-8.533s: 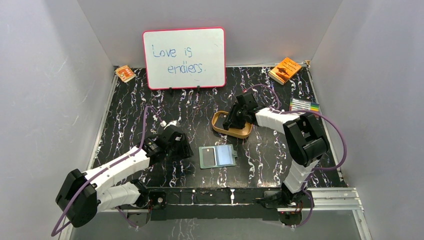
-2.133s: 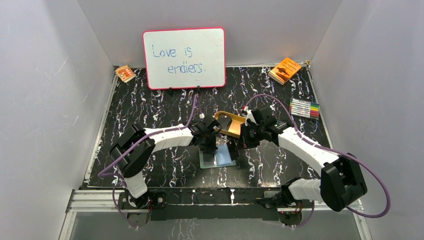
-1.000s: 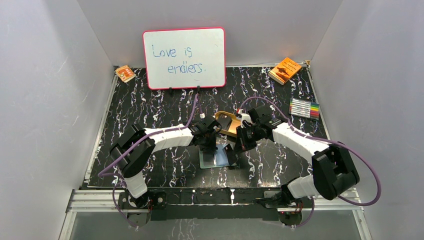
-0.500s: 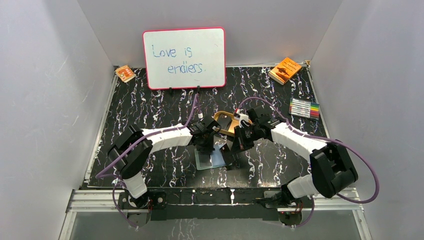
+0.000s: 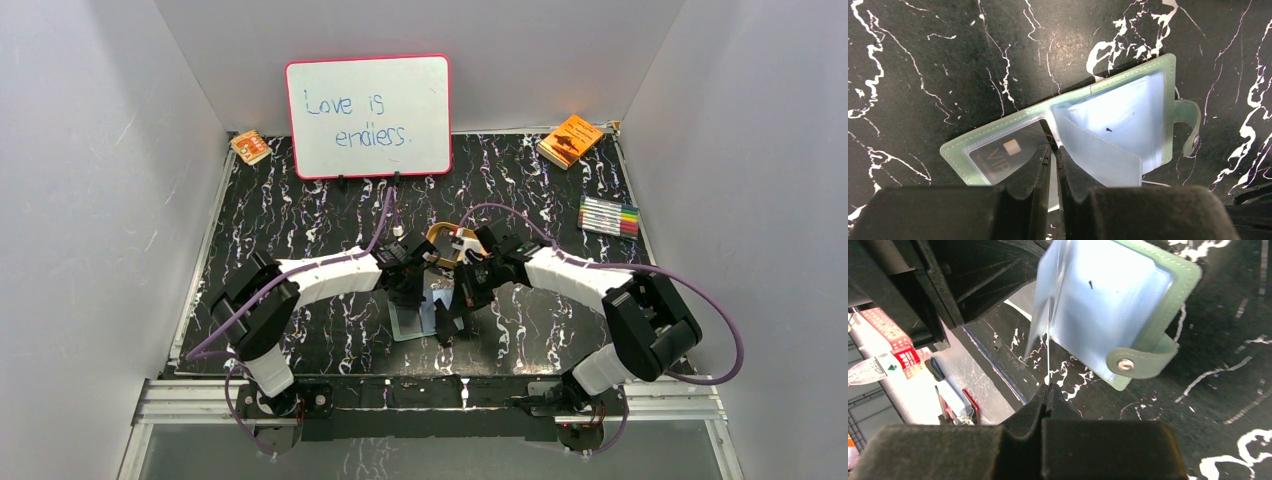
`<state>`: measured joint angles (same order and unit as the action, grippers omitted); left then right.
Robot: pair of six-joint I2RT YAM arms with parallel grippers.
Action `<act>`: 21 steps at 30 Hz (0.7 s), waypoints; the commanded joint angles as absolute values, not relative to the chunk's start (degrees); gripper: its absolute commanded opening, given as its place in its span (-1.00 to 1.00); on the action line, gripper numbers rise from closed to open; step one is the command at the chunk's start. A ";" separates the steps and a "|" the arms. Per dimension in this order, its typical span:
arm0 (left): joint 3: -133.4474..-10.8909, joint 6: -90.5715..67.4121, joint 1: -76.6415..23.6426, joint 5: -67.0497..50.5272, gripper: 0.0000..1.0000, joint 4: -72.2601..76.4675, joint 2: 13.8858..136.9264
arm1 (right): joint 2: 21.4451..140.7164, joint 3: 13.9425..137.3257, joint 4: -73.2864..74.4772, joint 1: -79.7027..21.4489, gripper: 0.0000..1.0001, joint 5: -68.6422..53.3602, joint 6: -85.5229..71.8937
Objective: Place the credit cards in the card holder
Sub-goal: Turn over the card slot in the card holder.
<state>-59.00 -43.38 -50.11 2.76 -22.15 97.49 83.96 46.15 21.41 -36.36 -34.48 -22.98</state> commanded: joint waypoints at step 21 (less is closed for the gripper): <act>-54.31 -45.70 -50.28 14.64 -0.65 -32.91 76.73 | 90.70 48.56 10.97 -44.04 -1.00 -30.57 -32.93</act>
<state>-56.29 -43.35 -50.11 11.07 -29.87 82.21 89.91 46.06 13.17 -42.52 -31.00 -31.68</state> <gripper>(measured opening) 0.161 0.011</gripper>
